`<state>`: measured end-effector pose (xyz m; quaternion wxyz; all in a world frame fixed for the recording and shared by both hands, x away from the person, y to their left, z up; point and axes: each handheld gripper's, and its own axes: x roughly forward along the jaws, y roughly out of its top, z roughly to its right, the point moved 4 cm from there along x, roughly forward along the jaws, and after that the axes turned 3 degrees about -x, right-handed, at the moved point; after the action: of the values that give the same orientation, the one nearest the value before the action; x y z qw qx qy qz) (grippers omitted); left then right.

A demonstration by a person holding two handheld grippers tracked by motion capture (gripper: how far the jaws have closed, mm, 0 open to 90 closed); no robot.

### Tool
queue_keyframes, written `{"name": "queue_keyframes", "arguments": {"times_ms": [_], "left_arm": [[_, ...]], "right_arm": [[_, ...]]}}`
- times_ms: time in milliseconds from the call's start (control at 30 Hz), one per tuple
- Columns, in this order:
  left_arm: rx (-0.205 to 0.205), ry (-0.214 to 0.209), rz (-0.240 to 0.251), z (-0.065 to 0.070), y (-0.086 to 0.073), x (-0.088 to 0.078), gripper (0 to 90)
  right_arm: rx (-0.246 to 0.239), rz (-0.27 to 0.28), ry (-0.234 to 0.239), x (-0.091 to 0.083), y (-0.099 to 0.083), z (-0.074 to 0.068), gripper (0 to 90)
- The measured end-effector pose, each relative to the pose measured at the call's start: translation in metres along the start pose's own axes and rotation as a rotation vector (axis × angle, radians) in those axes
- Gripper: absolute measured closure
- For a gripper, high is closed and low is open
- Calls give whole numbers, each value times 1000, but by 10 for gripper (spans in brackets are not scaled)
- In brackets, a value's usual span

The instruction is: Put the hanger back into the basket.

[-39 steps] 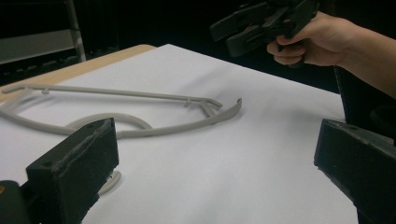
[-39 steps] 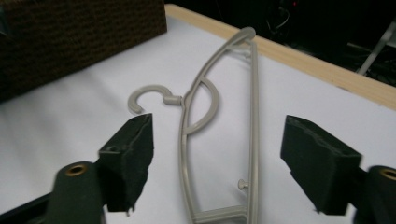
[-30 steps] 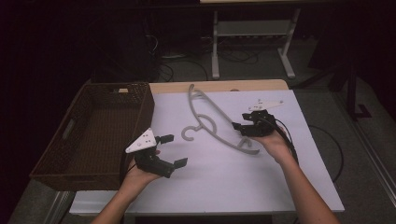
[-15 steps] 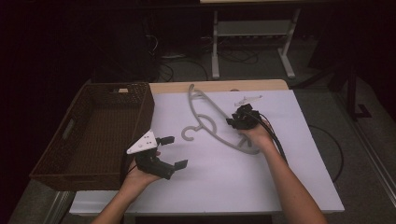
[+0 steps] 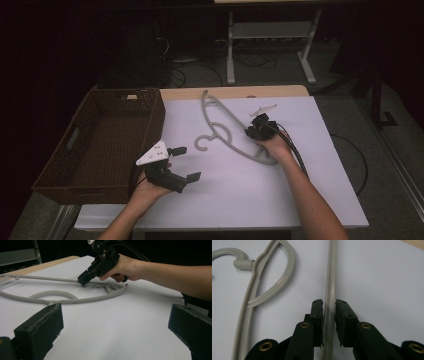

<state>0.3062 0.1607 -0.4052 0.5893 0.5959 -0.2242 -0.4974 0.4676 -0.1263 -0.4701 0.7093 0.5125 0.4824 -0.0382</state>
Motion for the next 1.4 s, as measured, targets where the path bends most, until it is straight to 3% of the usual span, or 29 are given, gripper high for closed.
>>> {"name": "queue_keyframes", "arguments": {"times_ms": [467,767,1033,1067,1400], "left_arm": [[3,-1,-6,-1,-1,0,0],[-1,5,-3,-1,-1,-1,0],[3,5,-9,-1,-1,0,0],[1,6,-10,0,-1,1,0],[-3,1,-16,1,-3,3,0]], "right_arm": [[15,-7,20,-3,-4,6,800],[12,-12,56,-20,-11,1,801],[-43,-15,106,-36,-21,-15,801],[-72,-14,119,-41,-24,-20,801],[-160,-18,175,-57,-34,-50,801]]}}
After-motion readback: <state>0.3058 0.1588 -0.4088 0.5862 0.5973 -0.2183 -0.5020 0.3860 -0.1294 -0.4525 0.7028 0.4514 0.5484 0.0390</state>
